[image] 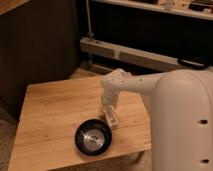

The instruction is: Place the bottle in the ceramic bowl

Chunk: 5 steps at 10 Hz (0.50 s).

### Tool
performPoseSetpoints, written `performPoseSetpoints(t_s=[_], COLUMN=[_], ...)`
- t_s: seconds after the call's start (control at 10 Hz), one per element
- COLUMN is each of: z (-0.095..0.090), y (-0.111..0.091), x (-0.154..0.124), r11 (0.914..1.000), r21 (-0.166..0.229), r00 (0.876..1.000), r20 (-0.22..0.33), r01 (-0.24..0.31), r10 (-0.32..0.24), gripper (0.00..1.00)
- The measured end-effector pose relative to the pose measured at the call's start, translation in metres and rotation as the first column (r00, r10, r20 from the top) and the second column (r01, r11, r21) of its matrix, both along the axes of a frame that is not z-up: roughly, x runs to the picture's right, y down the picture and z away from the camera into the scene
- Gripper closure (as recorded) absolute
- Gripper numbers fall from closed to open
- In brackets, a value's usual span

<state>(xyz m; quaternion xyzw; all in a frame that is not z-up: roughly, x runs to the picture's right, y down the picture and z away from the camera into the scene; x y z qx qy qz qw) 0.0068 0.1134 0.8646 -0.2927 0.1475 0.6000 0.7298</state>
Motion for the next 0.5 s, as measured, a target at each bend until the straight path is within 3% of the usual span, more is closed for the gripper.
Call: performPoseSetpoints(t_s=[0.4, 0.5], z=[0.011, 0.015], y=[0.016, 0.02], x=[0.0, 0.0], r11=[0.9975, 0.996], r21=[-0.068, -0.086], r00=[1.0, 1.0], r20=[-0.01, -0.013], r01=[0.018, 0.023], r10=[-0.019, -0.024], gripper=[0.37, 0.45])
